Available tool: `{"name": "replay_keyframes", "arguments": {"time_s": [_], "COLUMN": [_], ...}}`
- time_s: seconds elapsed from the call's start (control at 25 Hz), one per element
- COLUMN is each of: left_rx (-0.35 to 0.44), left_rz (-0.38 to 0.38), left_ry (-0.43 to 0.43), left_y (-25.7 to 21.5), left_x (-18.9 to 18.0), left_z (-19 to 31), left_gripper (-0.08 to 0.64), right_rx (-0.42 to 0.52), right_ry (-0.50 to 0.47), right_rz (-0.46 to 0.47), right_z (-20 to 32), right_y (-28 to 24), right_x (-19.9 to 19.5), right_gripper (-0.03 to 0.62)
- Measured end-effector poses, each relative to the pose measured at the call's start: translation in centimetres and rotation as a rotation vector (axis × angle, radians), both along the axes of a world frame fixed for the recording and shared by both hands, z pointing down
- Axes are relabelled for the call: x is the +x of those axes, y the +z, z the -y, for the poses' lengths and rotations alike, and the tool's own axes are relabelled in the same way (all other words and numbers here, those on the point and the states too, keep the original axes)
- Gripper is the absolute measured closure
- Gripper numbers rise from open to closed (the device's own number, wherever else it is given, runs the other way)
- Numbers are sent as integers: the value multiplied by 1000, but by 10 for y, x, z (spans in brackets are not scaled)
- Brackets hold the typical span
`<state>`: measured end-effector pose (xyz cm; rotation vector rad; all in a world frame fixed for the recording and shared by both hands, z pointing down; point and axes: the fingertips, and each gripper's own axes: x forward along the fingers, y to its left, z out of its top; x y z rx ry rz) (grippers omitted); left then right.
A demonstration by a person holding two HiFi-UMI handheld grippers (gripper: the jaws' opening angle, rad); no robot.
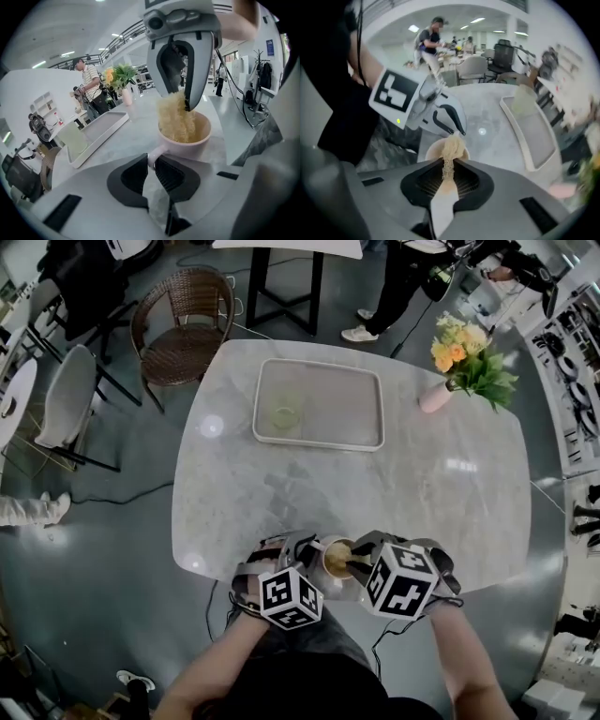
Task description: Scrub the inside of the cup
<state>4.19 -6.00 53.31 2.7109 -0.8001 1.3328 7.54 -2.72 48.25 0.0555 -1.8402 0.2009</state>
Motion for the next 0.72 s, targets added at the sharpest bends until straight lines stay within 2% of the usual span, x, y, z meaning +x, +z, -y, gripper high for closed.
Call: {"name": "replay_keyframes", "arguments": {"time_s": [0.12, 0.2, 0.24, 0.32, 0.4, 0.48, 0.56, 0.64, 0.72], "left_rx": [1, 1, 2, 4, 4, 4, 6, 11, 14], "left_rz": [3, 5, 4, 2, 3, 4, 8, 12, 14], "left_ry": [4, 4, 4, 3, -2, -9, -9, -6, -7], "left_y": [0, 0, 0, 0, 0, 0, -1, -1, -1], "left_x": [1, 1, 0, 0, -1, -2, 0, 2, 2], "left_z": [0, -1, -1, -2, -1, -1, -1, 0, 2], "left_gripper": [503, 503, 503, 503, 503, 503, 503, 503, 503], "right_rx": [265, 378, 415, 421, 313, 132, -31, -133, -183], "right_ry": [-336, -523, -572, -563, -457, -331, -250, -206, -169], "right_rz": [-217, -298, -317, -310, -262, -196, -133, -79, -20], "right_z": [2, 2, 3, 6, 3, -5, -15, -20, -20], "right_y": [23, 38, 44, 52, 54, 52, 44, 31, 15], "right_x": [1, -2, -3, -3, -3, -4, -6, -6, -7], "right_gripper": [532, 532, 532, 532, 532, 532, 532, 532, 532]}}
